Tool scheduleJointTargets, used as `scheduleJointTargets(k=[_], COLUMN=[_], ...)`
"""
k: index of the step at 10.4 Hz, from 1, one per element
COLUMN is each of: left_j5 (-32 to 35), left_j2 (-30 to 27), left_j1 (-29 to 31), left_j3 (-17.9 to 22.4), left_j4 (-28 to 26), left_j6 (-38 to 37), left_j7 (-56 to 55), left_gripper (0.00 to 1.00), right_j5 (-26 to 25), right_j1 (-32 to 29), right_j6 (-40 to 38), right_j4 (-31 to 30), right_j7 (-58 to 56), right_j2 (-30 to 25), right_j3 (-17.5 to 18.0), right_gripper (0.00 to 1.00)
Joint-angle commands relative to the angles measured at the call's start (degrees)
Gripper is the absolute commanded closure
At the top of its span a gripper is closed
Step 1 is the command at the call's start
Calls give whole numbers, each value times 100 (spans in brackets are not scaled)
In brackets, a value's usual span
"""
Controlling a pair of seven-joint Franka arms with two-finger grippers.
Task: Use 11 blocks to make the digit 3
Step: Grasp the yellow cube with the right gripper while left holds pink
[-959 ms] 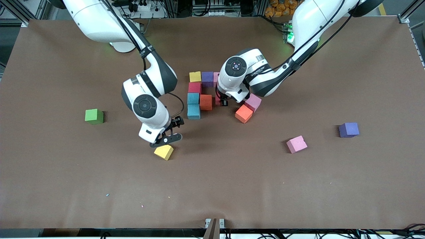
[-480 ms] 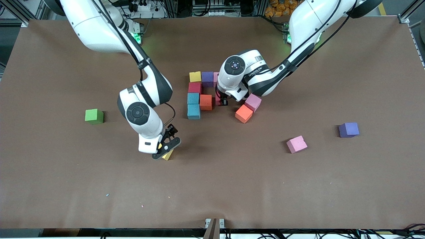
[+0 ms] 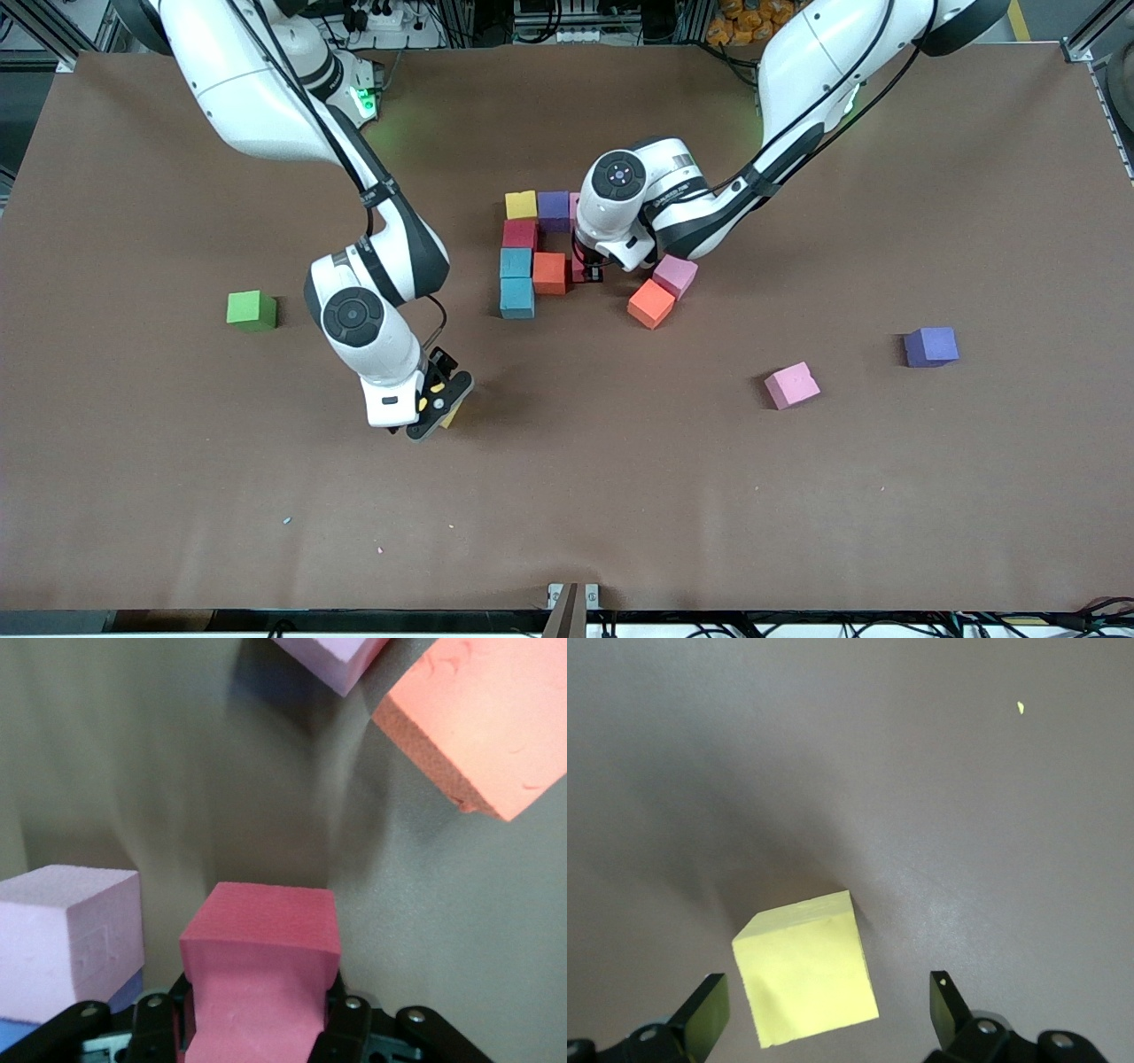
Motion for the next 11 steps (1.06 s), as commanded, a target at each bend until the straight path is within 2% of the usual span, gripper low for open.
scheduleJointTargets(k=[1, 9, 11], left_j5=[261, 349, 349], left_j2=[-3, 50, 103], left_j1=[-123, -140, -157], left_j3=[90, 125, 161], left_j4=[15, 103, 173], left_j6=[159, 178, 186], left_j7=[-534, -534, -534], left_gripper=[99, 99, 99], right_j5=[15, 32, 250], right_j1=[-29, -47, -64], right_j6=[350, 343, 335], right_j4=[116, 98, 72], right_j7=[-152, -372, -678], right_j2=[216, 296, 296], right_j3=[29, 73, 73], right_gripper=[0, 0, 0])
